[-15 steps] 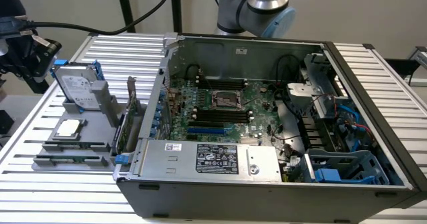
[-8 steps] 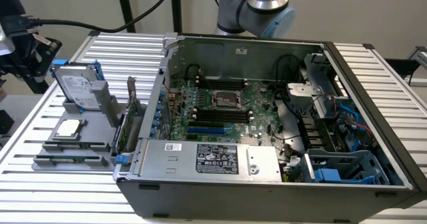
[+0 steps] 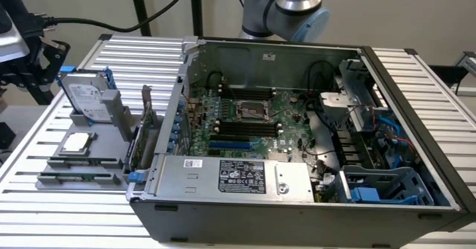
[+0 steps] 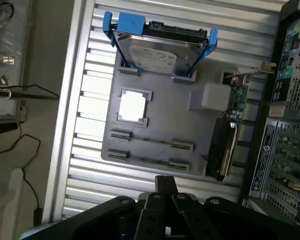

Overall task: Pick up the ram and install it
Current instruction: 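Pick up the ram and move it above insertion slot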

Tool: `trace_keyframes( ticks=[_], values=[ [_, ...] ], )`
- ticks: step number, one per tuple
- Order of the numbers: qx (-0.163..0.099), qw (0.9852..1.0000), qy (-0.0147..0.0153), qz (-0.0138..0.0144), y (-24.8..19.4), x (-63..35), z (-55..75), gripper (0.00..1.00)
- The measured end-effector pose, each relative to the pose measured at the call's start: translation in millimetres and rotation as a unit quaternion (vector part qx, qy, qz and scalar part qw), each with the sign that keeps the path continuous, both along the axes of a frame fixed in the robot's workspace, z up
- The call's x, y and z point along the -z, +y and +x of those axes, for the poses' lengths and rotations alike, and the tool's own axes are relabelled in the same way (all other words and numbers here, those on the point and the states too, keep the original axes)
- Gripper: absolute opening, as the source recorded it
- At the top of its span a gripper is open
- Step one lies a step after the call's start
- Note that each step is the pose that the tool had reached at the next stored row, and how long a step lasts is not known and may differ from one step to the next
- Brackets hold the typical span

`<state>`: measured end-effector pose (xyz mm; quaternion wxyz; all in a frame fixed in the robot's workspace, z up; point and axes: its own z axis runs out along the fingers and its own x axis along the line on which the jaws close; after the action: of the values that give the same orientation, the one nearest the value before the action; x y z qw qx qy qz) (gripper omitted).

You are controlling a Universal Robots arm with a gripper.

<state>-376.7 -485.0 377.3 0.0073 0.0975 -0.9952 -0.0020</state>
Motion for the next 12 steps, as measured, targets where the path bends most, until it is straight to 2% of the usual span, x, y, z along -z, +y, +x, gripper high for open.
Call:
trace_keyframes(
  ticks=[3,6,8,12],
  values=[
    [-0.028,0.9996,-0.0001,0.0001,0.0,0.6,0.0,0.11],
    [-0.055,0.9985,0.0000,0.0000,0.0,1.0,0.0,0.11],
    [-0.073,0.9974,-0.0001,0.0001,0.0,1.4,0.0,0.11],
    [-0.109,0.9940,-0.0001,0.0001,0.0,2.1,0.0,0.11]
  ],
)
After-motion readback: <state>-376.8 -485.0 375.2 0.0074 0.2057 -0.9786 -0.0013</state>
